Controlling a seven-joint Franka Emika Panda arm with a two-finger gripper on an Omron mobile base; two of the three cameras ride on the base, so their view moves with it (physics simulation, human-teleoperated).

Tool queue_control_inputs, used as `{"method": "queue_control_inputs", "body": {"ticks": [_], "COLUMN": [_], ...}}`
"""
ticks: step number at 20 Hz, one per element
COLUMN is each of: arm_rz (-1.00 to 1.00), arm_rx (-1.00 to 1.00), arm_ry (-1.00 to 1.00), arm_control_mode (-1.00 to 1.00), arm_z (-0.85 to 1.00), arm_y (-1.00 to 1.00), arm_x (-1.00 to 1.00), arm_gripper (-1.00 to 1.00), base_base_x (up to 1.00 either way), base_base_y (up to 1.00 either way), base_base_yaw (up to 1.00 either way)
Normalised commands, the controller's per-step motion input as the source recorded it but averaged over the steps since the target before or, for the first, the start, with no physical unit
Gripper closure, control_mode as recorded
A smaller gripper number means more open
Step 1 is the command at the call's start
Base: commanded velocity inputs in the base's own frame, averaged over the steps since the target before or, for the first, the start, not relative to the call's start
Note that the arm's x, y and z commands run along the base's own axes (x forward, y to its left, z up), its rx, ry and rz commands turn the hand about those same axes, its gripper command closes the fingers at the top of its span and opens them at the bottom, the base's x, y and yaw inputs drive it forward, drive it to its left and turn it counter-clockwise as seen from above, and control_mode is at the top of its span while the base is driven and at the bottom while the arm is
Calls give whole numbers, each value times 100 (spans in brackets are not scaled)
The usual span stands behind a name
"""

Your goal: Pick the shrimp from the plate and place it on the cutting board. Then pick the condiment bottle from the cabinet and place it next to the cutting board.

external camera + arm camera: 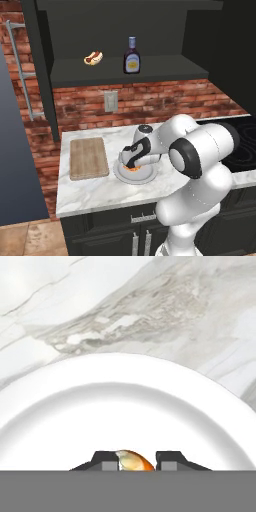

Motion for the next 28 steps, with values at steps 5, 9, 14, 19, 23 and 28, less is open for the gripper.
{"method": "queue_control_inputs", "body": {"ticks": [5, 9, 14, 19, 23, 28], "arm_rz": [0, 0, 0, 0, 0, 0], "arm_rx": [0, 0, 0, 0, 0, 2], "arm_ry": [0, 0, 0, 0, 0, 0], "arm_control_mode": [-100, -100, -100, -100, -100, -100], "arm_z": [0, 3, 14, 18, 19, 22], "arm_y": [0, 0, 0, 0, 1, 6], "arm_x": [0, -2, -6, -9, -7, -1], "arm_gripper": [100, 100, 100, 100, 100, 100], "base_base_x": [0, 0, 0, 0, 0, 0], "base_base_y": [0, 0, 0, 0, 0, 0], "base_base_yaw": [0, 0, 0, 0, 0, 0]}}
